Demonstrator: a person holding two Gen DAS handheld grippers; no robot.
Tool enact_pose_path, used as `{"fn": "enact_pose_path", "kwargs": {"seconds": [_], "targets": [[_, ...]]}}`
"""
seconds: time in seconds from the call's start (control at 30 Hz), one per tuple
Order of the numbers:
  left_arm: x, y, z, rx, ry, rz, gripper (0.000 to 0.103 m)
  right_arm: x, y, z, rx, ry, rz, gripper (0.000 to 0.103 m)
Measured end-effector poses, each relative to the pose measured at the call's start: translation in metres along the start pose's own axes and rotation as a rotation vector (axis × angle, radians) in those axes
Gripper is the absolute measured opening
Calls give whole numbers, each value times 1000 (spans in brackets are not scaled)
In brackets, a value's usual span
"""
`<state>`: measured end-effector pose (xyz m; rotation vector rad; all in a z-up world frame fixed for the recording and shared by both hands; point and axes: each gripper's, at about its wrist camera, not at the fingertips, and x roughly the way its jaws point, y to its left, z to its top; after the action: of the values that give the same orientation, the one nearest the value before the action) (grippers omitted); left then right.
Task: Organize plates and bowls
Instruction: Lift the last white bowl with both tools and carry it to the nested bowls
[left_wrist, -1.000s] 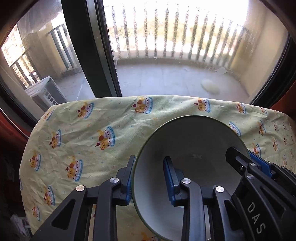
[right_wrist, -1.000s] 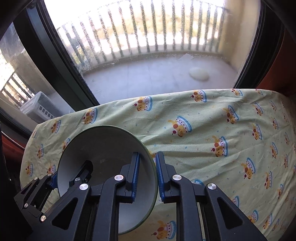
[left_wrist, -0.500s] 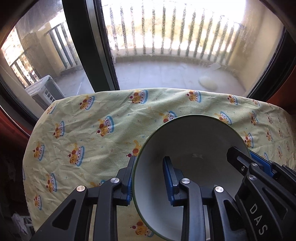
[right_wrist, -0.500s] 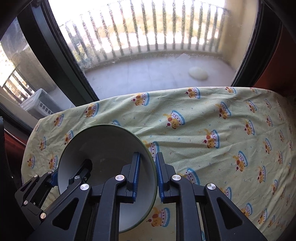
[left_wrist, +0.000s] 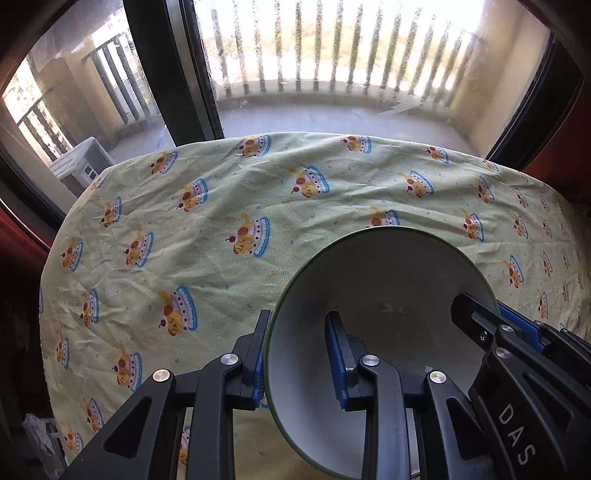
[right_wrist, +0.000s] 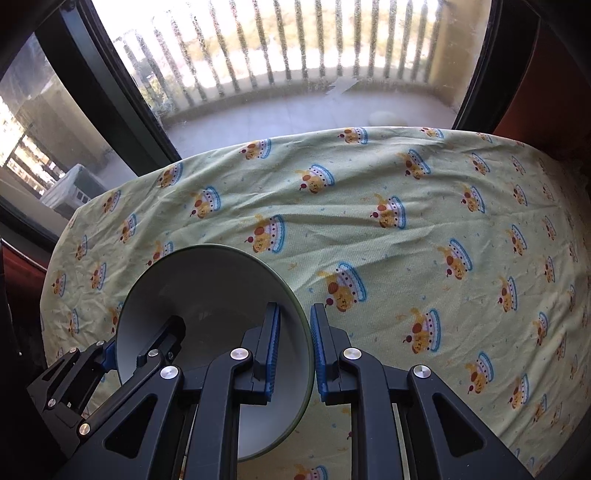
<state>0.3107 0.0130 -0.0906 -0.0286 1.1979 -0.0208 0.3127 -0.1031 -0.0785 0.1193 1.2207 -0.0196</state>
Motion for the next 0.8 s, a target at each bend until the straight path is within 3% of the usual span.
{"fn": "enact_pose_path", "kwargs": {"seconds": [0.53,0.8], "targets": [[0,-6,-7,-5,5,19,27,6,-15,-8,11,11,36,22],[-33,-21,-12,1,-39,20,27,-22,-23,-12,-5,-17,49,20]]}}
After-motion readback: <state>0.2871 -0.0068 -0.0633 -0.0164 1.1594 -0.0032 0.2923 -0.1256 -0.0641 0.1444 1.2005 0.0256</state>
